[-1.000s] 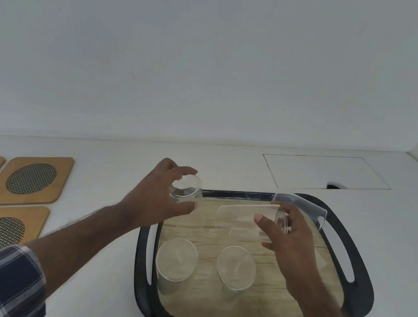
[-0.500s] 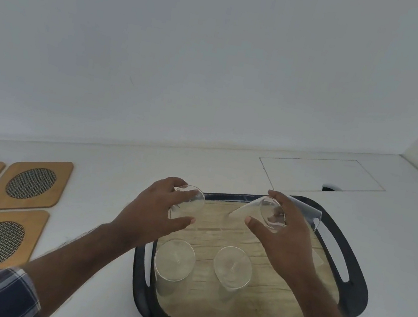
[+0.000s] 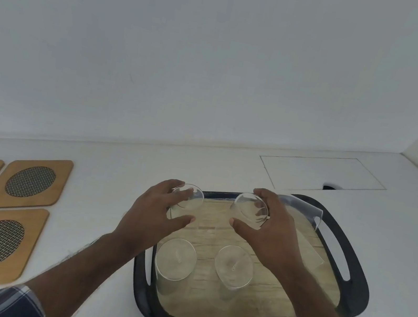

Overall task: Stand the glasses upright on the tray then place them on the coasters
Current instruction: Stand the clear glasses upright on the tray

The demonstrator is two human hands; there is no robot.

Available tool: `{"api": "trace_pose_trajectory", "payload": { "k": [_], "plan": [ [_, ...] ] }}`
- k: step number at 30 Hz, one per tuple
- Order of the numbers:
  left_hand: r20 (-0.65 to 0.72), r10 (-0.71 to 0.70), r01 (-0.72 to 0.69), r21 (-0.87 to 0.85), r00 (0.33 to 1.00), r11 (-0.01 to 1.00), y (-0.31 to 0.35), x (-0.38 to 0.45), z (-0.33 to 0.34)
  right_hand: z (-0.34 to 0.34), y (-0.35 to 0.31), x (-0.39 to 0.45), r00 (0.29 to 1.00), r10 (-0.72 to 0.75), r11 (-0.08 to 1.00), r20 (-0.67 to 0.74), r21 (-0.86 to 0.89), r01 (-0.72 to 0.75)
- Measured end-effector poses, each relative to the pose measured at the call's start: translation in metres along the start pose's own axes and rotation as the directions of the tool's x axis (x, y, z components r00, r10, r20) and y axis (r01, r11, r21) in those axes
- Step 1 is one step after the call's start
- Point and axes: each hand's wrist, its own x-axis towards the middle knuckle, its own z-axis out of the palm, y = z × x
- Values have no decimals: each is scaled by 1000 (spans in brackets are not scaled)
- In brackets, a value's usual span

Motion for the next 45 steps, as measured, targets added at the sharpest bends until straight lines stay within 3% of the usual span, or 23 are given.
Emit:
{"api": "trace_pose_trajectory", "payload": {
  "k": [7, 21, 24, 27, 29, 33, 40, 45],
  "plan": [
    [-71, -72, 64, -106, 995, 992, 6, -2, 1, 7, 6, -2, 999, -14, 999, 45, -52, 17],
    [-94, -105, 92, -137, 990, 986, 5, -3, 5, 4, 11, -2, 995, -5, 1000, 97, -26, 7],
    [-94, -105, 89, -161, 990, 983, 3, -3, 5, -10, 10, 1, 1000, -13, 1000, -23, 6, 13],
    [-99, -109, 91, -170, 989, 981, 3, -4, 5, -25, 22, 5, 990, -8, 998, -139, -70, -2],
    [-100, -108, 89, -174, 989, 981, 4, -5, 5, -34, 38, 8, 997, 22, 975, -69, -218, -36],
    [-99, -104, 86, -169, 990, 982, 4, -5, 5, -40, 62, 6, 944, 304, 858, 126, -468, -213],
    [-96, -99, 83, -156, 990, 984, 5, -6, 4, -40, 62, 1, 932, 348, 815, 104, -524, -246],
    [-106, -94, 76, -166, 990, 983, 7, -7, 4, -43, 55, 3, 907, 368, 822, 202, -527, -216]
  ]
}}
